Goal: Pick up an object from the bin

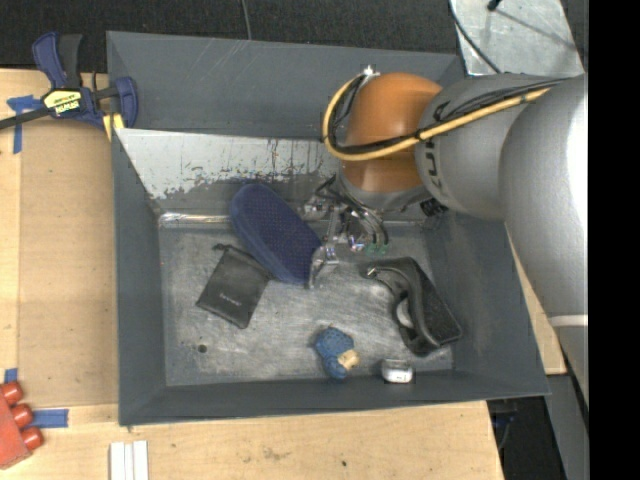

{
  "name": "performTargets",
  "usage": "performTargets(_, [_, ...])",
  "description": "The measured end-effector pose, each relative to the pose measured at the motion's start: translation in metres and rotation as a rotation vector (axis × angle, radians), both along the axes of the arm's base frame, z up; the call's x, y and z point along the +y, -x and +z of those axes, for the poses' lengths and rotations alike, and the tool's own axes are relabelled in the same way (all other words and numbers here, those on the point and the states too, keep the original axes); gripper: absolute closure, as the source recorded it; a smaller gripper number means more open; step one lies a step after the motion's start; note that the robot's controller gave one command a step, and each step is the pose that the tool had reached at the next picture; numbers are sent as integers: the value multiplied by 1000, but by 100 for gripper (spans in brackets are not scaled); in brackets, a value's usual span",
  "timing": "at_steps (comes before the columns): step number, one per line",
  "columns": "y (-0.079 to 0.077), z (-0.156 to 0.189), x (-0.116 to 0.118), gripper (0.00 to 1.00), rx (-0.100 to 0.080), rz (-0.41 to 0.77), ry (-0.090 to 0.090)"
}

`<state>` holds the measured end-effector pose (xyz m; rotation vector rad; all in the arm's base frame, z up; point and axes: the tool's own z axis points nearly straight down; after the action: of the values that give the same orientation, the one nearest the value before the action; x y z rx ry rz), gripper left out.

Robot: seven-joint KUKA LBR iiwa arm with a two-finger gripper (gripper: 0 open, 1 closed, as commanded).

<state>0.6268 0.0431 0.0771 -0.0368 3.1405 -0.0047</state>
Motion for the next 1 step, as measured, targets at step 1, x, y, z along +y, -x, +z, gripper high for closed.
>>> performTargets(1, [-2, 1, 3, 100, -13, 5, -2])
